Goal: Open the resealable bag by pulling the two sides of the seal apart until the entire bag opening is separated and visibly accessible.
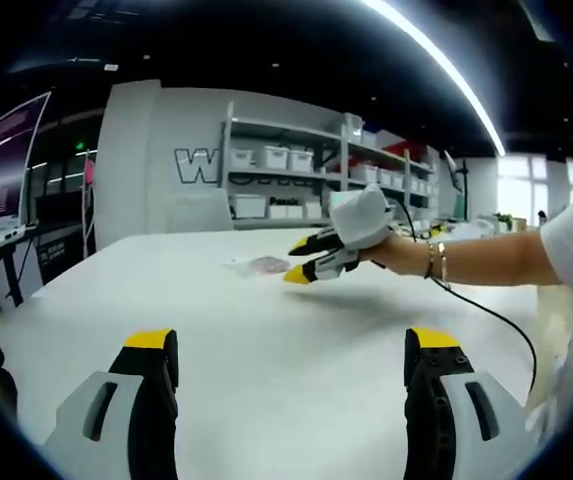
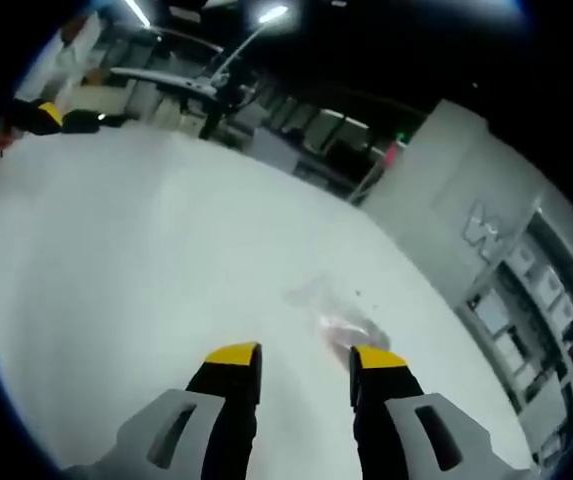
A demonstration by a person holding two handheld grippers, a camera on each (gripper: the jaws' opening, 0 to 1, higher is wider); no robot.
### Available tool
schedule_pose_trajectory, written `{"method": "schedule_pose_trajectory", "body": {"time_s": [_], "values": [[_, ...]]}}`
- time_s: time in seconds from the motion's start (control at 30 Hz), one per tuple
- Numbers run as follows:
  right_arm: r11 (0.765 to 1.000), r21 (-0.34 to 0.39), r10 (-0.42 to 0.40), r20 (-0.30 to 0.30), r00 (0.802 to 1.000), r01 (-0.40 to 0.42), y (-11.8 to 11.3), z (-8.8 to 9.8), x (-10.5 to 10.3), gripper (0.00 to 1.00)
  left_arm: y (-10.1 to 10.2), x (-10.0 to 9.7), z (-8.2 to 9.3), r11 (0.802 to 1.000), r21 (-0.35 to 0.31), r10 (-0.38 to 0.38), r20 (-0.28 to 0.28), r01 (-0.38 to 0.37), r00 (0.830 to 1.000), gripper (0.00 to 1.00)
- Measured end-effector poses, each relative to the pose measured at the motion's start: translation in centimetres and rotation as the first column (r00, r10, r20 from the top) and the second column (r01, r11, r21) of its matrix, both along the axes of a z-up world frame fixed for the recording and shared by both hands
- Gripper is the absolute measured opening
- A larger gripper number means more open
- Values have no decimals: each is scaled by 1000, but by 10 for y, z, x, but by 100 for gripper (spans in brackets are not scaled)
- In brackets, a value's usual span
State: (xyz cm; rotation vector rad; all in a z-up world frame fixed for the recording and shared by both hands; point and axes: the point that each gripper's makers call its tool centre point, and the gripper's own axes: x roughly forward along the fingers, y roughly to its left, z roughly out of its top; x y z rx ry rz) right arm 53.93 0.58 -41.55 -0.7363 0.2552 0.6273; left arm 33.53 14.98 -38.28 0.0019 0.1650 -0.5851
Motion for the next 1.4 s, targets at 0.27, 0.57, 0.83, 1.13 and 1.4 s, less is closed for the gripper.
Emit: {"method": "schedule_pose_trajectory", "body": {"time_s": [0.27,0.57,0.83,1.13,1.4], "values": [[1000,-8,5,9,1000,-5,5,2,14,33,2,4,0,1000,6,-4,-4,4,1000,93],[999,-39,24,32,999,-23,16,1,23,31,5,3,1,1000,11,-5,-4,6,1000,93],[992,-114,59,75,995,-50,22,-3,30,30,5,4,1,1000,14,-4,-6,4,1000,93],[989,-139,66,95,993,-53,21,-5,37,30,6,8,1,1000,12,1,-10,-1,1000,93],[978,-201,77,140,987,-48,20,-11,43,30,6,9,1,1000,16,2,-14,-2,1000,93]]}}
